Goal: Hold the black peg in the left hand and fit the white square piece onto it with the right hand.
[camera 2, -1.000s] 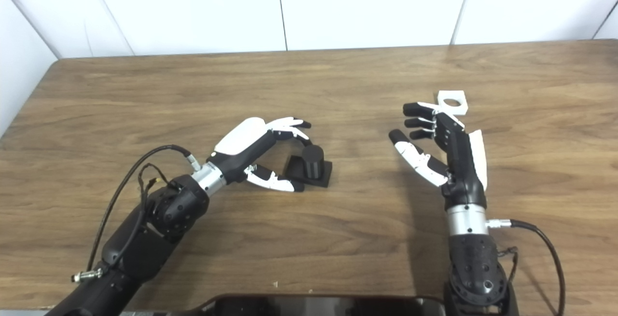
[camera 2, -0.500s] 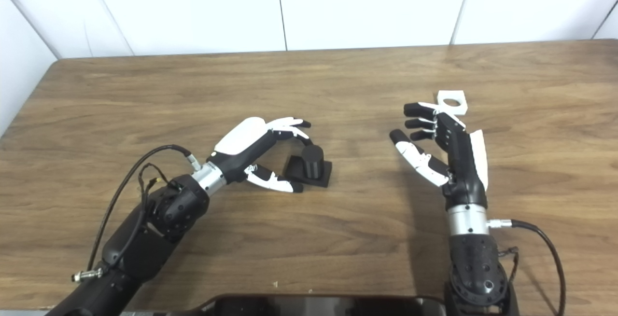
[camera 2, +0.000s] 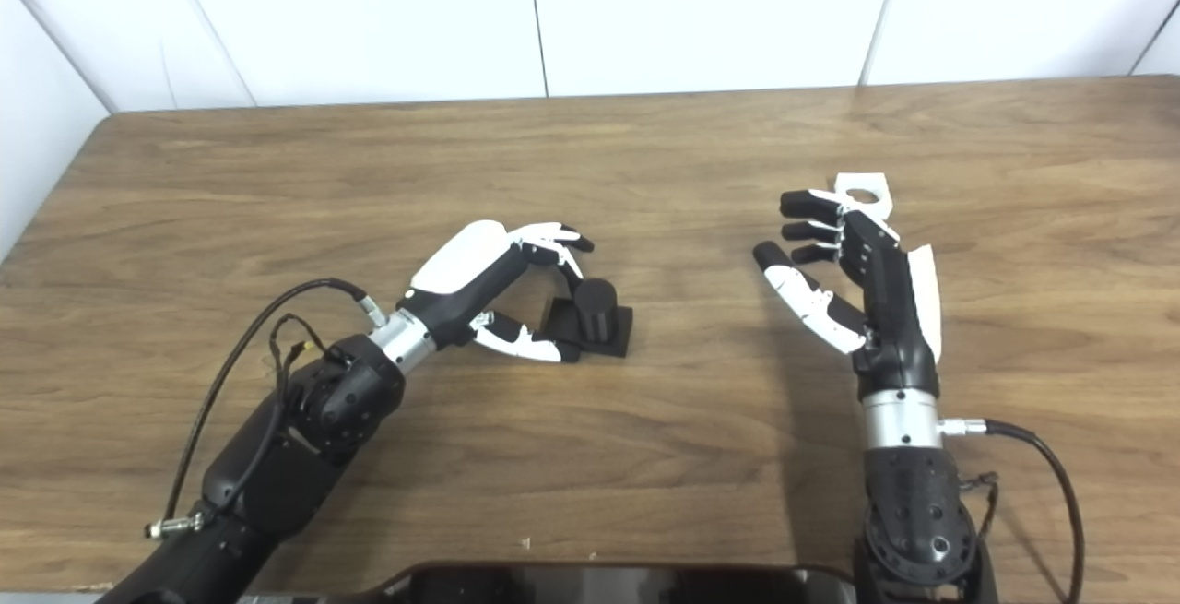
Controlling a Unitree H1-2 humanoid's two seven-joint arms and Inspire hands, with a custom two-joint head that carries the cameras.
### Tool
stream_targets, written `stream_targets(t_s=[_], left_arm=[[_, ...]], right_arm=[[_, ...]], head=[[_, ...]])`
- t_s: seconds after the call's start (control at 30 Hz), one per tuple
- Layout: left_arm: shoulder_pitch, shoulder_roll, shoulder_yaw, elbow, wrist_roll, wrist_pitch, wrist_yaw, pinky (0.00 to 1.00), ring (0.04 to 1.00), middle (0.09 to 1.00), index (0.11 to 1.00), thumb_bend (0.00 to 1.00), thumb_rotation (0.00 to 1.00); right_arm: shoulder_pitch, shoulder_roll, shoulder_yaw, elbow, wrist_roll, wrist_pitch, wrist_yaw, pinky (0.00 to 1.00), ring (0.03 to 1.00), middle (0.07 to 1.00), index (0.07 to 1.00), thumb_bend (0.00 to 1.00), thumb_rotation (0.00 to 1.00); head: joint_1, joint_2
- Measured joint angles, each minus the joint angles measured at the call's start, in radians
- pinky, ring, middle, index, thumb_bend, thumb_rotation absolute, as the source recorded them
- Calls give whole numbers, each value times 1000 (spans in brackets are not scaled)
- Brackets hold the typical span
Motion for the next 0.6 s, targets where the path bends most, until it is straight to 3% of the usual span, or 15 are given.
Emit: stream_targets(t_s=[0.47,0.6], left_arm=[[1,0,-1,6,1,0,16,779,885,828,486,522,73],[1,0,-1,6,1,0,16,770,883,825,486,521,74]], right_arm=[[0,0,-2,-1,0,1,0,554,649,692,666,572,413],[0,0,-2,-3,0,3,0,561,652,697,665,563,383]], head=[[-5,2],[-126,-8]])
